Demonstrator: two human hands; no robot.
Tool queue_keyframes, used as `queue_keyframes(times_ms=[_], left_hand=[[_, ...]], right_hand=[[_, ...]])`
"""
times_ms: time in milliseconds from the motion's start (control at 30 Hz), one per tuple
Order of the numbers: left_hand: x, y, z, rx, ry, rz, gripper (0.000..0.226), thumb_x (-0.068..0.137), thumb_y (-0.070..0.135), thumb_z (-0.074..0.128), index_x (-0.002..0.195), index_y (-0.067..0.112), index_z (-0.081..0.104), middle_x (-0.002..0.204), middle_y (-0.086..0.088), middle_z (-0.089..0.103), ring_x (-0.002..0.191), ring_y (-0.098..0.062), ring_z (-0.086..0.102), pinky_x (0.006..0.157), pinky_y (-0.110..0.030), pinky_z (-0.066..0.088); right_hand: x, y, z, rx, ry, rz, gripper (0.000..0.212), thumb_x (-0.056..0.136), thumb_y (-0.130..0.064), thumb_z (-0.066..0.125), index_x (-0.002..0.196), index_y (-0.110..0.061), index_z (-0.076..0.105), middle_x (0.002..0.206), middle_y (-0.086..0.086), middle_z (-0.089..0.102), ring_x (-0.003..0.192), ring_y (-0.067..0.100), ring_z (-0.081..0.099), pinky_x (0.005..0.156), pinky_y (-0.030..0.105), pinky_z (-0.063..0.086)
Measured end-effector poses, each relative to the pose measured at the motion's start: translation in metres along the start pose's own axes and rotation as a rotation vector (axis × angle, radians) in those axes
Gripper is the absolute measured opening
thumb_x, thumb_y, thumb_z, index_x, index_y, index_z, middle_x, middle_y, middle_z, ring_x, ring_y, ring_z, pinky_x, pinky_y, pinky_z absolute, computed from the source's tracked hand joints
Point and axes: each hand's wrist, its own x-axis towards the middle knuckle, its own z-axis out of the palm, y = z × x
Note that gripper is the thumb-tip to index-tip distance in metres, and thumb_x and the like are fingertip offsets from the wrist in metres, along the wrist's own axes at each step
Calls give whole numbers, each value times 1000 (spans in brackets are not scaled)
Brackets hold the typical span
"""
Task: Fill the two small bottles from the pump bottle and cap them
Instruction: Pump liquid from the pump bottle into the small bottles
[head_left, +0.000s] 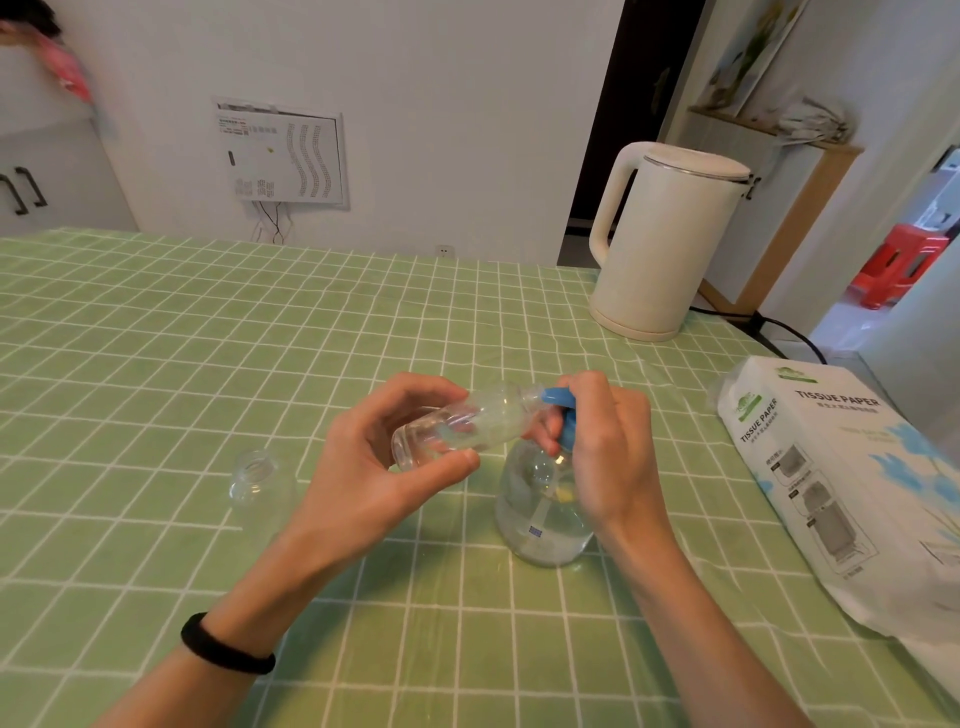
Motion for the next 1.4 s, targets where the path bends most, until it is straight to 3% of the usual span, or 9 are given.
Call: queue_keyframes(times_ms=[100, 367, 433, 533, 667, 933, 1200, 1300, 1400], left_hand=[[-1, -1, 0, 7, -7, -2, 43, 75, 24, 86, 116, 18, 71, 115, -3, 77, 108, -26, 76, 92, -49, 63], [-1, 3, 0, 3, 4, -8, 45, 72, 28, 85, 115, 23, 72, 117, -1, 77, 105, -24, 76, 90, -48, 64], [0, 3, 0, -7, 4, -14, 46, 72, 27, 85, 115, 20, 71, 116, -2, 77, 105, -24, 76, 89, -47, 65], [0, 1, 1, -16, 7, -20, 46, 73, 26, 86, 116, 17, 71, 115, -4, 76, 107, -24, 75, 92, -44, 63], [-1, -1, 2, -12, 3, -19, 44, 74, 25, 86, 115, 19, 72, 114, -4, 77, 106, -25, 76, 92, -48, 62], [-1, 2, 1, -33, 4, -31, 43, 72, 27, 85, 112, 25, 73, 116, -4, 76, 106, -26, 76, 90, -44, 64], [-1, 0, 1, -31, 3, -29, 47, 73, 25, 86, 116, 15, 71, 115, -6, 76, 105, -26, 76, 90, -43, 64], [-1, 1, 2, -25, 10, -30, 46, 73, 25, 86, 115, 15, 71, 115, -6, 77, 105, -24, 76, 91, -44, 63], [-2, 2, 2, -31, 13, -35, 46, 72, 26, 86, 115, 17, 71, 115, -5, 77, 104, -24, 76, 89, -42, 64]], right_hand=[[-1, 2, -1, -30, 4, -22, 47, 94, -27, 40, 49, -14, 50, 48, 4, 52, 52, 6, 58, 60, 23, 46], [-2, 2, 0, -10, 8, 7, 64, 100, -50, 35, 46, -17, 45, 52, 6, 52, 59, 11, 63, 73, 37, 54], [-2, 1, 1, 3, 0, 5, 61, 97, -47, 36, 48, -13, 45, 51, 7, 50, 58, 13, 60, 72, 41, 54], [-1, 1, 2, 8, 1, -12, 53, 95, -36, 38, 47, -13, 46, 50, 8, 49, 55, 14, 57, 66, 32, 52], [-1, 2, 0, -58, 11, -36, 47, 92, -28, 39, 47, -17, 46, 48, 2, 52, 53, 10, 56, 62, 31, 45], [-2, 3, 0, -31, 11, 18, 64, 101, -51, 34, 46, -20, 47, 52, 5, 53, 63, 13, 67, 76, 40, 57], [1, 4, 0, -17, 1, -20, 51, 95, -28, 39, 50, -4, 43, 50, 16, 47, 57, 17, 59, 66, 29, 53], [0, 4, -1, -41, 8, -22, 50, 93, -29, 39, 48, -7, 43, 50, 12, 49, 57, 14, 61, 64, 24, 51], [-2, 3, 0, -37, 9, 16, 56, 97, -38, 38, 46, -17, 45, 51, 5, 52, 60, 10, 65, 73, 35, 55]])
